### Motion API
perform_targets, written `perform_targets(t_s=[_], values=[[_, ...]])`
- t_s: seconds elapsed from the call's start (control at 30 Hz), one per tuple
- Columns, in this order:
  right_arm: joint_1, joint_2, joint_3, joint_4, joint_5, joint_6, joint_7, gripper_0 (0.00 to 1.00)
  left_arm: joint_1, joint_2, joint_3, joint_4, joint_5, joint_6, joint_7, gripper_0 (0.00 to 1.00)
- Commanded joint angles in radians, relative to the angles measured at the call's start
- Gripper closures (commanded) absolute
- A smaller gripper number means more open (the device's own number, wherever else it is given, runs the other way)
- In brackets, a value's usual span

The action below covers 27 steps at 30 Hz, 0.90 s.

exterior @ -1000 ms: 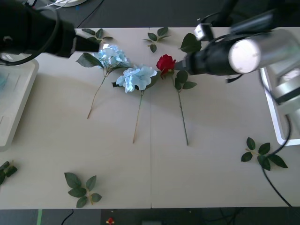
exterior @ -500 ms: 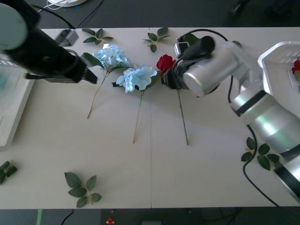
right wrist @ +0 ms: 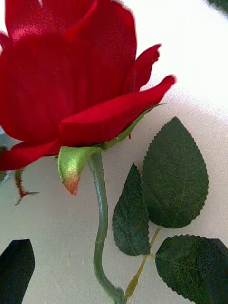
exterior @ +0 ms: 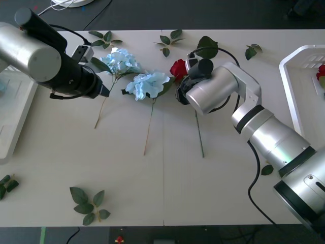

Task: Place the red flowers into the right box and the blue flowers into the left box. If a person shows an open palm, hand one flower to the person first, then continue sorting.

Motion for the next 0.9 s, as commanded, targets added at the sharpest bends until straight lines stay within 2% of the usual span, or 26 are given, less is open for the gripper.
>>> perform_targets(t_s=[0.03,0.27,0.3,0.33,0.37,0.4,0.43,0.67,0.9], values=[[-0.050,0.041,0.014,0.042,0.018,-0.060,0.021,0.00,-0.049,-0.002,-0.042,0.053,-0.023,-0.097,-0.077,0.00],[-0.050,0.043,0.045,0.091,0.015,-0.131,0.018,0.00,-0.049,-0.039,-0.128,0.179,-0.067,-0.338,-0.094,0.00],[-0.050,0.043,0.051,0.097,0.015,-0.140,0.015,0.03,-0.051,-0.045,-0.131,0.195,-0.076,-0.350,-0.096,0.00],[-0.050,0.041,0.062,0.102,0.013,-0.152,0.012,0.34,-0.055,-0.062,-0.132,0.219,-0.090,-0.364,-0.100,0.00],[-0.050,0.041,0.063,0.105,0.015,-0.158,0.011,0.59,-0.061,-0.077,-0.131,0.237,-0.103,-0.367,-0.102,0.00],[-0.048,0.041,0.063,0.108,0.010,-0.163,0.008,0.90,-0.071,-0.097,-0.132,0.262,-0.119,-0.369,-0.105,0.00],[-0.050,0.041,0.063,0.108,0.007,-0.163,0.006,1.00,-0.078,-0.117,-0.132,0.285,-0.130,-0.369,-0.106,0.00],[-0.050,0.039,0.063,0.108,0.007,-0.177,0.003,1.00,-0.112,-0.201,-0.131,0.376,-0.158,-0.423,-0.111,0.00],[-0.050,0.032,0.063,0.108,-0.003,-0.198,0.005,1.00,-0.118,-0.235,-0.132,0.382,-0.170,-0.438,-0.119,0.00]])
